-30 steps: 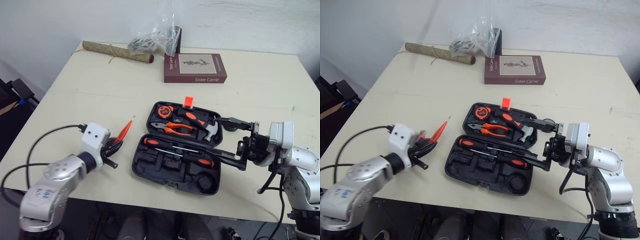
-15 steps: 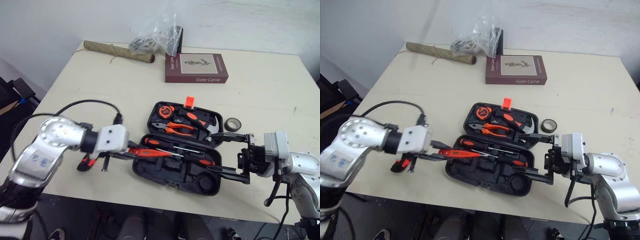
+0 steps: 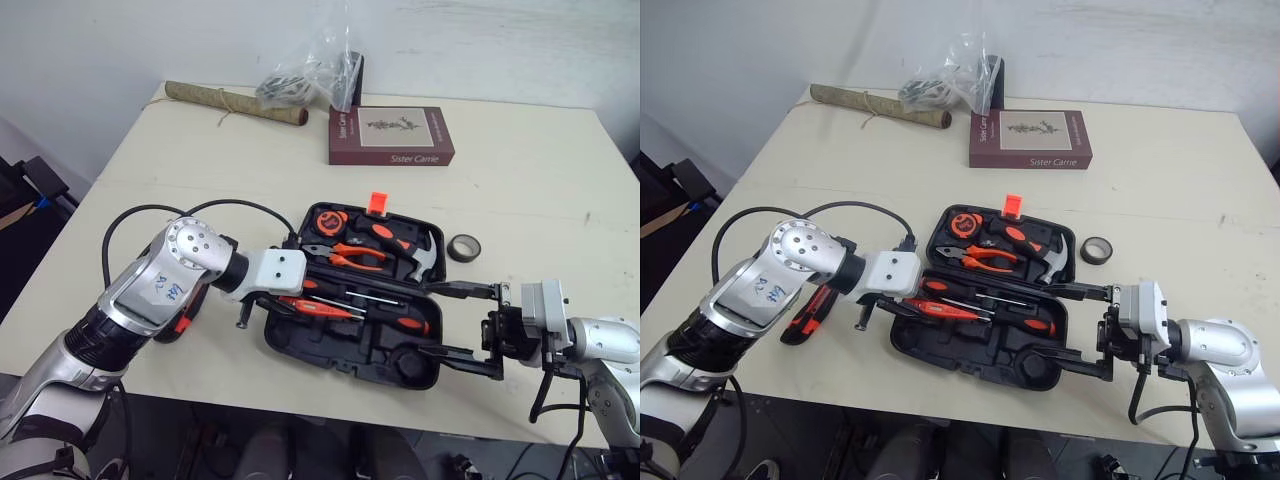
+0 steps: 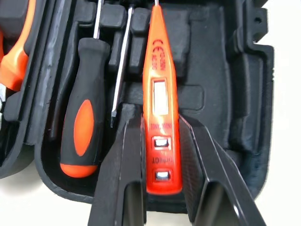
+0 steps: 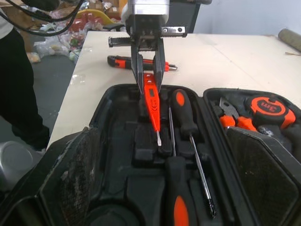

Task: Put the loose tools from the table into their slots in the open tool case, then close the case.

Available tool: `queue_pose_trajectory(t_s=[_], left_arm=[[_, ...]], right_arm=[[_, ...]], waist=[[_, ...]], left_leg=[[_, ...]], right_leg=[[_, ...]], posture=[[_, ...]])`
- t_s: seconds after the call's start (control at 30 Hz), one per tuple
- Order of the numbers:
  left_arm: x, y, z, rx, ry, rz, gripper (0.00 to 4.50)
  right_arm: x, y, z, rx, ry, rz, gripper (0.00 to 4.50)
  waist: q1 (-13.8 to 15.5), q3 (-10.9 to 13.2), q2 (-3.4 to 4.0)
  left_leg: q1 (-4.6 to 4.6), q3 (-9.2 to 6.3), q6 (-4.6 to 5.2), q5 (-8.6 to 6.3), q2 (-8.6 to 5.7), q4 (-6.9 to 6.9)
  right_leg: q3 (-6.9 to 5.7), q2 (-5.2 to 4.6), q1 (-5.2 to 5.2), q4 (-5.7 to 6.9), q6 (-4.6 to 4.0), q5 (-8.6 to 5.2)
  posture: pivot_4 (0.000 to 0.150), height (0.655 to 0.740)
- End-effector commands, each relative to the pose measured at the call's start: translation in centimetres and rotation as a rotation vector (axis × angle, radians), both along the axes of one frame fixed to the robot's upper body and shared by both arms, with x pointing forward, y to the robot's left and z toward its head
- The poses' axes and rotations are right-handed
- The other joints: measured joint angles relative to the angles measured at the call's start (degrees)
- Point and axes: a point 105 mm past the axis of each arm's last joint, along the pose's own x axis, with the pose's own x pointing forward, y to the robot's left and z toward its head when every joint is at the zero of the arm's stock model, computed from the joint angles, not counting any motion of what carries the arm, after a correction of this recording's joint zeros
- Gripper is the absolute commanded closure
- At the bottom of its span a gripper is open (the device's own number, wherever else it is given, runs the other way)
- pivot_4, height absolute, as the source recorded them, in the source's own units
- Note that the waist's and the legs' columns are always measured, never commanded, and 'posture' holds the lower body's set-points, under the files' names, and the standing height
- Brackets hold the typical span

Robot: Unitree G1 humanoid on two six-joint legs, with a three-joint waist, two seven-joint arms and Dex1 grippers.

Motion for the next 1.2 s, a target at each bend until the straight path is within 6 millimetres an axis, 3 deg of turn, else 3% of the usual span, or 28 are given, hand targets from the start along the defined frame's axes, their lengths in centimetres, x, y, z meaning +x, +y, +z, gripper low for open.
queue_pose_trajectory(t_s=[0.03,0.47,0.83,1.1,1.2], left_arm=[[0.3,-0.1,0.2,0.034,-0.053,-0.022,4.17],[0.1,-1.3,0.1,0.077,-0.07,-0.086,4.17],[0.1,0.3,-0.9,0.203,-0.061,-0.054,4.17],[0.6,-0.7,0.0,0.128,-0.072,-0.032,4.17],[0.1,-0.7,1.3,0.099,-0.08,-0.071,2.82]], right_arm=[[-0.2,-0.4,0.3,0.004,-0.037,-0.009,0.0],[-0.9,-1.0,-0.8,0.01,-0.033,-0.018,0.0],[-0.7,-0.6,-0.3,0.009,-0.045,-0.024,0.0],[-0.3,-0.4,0.0,0.008,-0.055,-0.03,0.0],[-0.2,-0.5,-0.2,0.005,-0.053,-0.029,0.0]], waist=[[0.03,0.0,-0.01],[0.07,0.0,-0.01],[-0.49,0.0,-0.01],[-0.47,0.0,-0.01],[-0.43,0.0,-0.01]], left_leg=[[-0.01,0.0,0.0,0.0,0.01,0.0],[0.01,0.0,0.01,-0.01,0.0,0.11],[0.04,0.0,0.01,-0.01,0.04,0.13],[0.04,0.0,0.01,-0.01,0.02,0.16],[0.04,-0.01,0.01,-0.01,0.02,0.17]], right_leg=[[0.0,0.0,0.0,0.0,0.0,0.0],[0.0,-0.01,0.05,0.05,0.0,0.0],[0.01,0.02,0.04,0.1,0.0,0.0],[0.02,0.01,0.06,0.14,0.0,0.0],[0.02,0.01,0.05,0.15,0.0,0.0]], posture=[[0.15,0.74],[0.15,0.74],[0.15,0.74],[0.15,0.74],[0.15,0.74]])
